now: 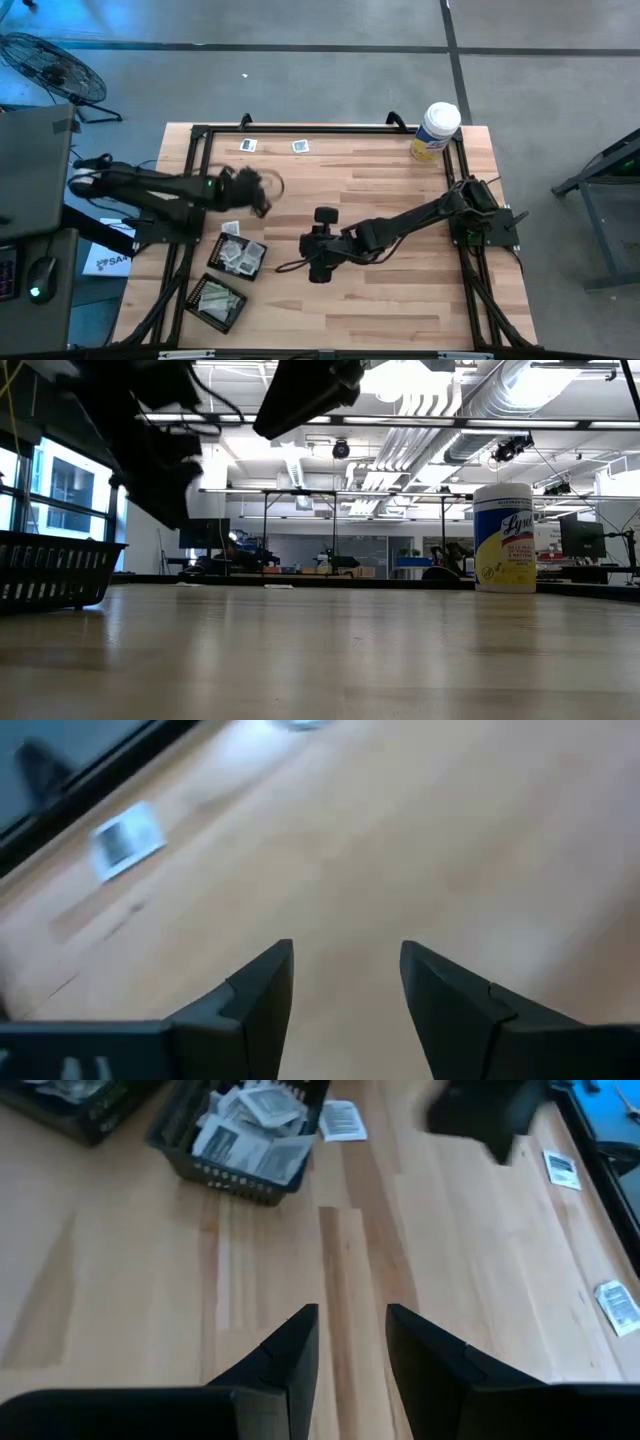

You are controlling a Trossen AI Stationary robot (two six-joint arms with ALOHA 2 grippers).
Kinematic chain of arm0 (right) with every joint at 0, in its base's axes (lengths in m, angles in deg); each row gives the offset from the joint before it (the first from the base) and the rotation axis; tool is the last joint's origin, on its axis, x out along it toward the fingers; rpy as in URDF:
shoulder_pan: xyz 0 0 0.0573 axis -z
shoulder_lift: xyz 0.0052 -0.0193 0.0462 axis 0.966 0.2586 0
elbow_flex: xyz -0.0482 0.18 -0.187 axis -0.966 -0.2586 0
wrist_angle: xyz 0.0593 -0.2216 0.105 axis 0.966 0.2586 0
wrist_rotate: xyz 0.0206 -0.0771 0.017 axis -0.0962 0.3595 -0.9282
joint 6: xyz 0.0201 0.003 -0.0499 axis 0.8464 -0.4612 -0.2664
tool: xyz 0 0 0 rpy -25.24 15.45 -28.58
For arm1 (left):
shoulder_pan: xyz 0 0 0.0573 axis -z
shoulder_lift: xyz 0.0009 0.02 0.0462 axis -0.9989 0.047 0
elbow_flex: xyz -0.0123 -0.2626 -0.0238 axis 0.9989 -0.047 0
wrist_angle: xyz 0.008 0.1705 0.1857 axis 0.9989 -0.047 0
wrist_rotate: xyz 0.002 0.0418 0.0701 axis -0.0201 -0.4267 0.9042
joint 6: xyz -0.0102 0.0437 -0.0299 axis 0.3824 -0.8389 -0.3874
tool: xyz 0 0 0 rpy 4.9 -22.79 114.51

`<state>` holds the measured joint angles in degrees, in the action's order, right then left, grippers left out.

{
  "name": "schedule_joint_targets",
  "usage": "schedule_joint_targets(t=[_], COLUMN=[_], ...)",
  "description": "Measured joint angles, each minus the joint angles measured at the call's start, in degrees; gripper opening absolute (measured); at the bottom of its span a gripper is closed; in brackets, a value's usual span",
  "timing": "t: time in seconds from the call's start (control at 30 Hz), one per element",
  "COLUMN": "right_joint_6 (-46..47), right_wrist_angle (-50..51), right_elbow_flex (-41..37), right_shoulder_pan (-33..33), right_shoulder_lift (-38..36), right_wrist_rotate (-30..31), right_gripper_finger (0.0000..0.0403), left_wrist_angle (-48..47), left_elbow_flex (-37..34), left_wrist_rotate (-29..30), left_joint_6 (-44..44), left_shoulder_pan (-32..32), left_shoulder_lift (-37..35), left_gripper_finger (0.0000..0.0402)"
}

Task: Pick & Place First Aid Supplies
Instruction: Put the towelette pack into the top black bin

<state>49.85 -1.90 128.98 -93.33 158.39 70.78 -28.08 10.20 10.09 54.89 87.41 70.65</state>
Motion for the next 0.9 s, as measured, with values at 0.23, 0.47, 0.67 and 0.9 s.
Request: schedule_joint_targets(t=[0.23,0.47,0.67,0.9], right_joint_6=[-0.5,-2.5,-3.0,-2.6], right_wrist_angle=[1.1,1.2,1.4,1.8], right_elbow_flex=[0.0,0.0,0.0,0.0], right_shoulder_pan=[-2.6,-4.5,-4.7,-4.7], right_shoulder_lift=[0.0,0.0,0.0,0.0], right_wrist_rotate=[-0.5,-0.3,-0.3,-0.1], right_gripper_finger=[0.0112,0.0112,0.0112,0.0112], left_wrist_angle=[23.6,34.9,36.4,36.4], left_elbow_flex=[-8.1,-8.4,-3.9,0.8], left_wrist_rotate=[-6.0,-8.5,-8.7,-6.7], left_joint_6=[-5.3,-8.0,-8.6,-8.5], left_shoulder_pan=[-23.8,-38.0,-44.3,-47.1], left_shoulder_lift=[1.0,10.2,20.2,26.9], left_gripper_finger=[0.0182,0.0182,0.0182,0.0182])
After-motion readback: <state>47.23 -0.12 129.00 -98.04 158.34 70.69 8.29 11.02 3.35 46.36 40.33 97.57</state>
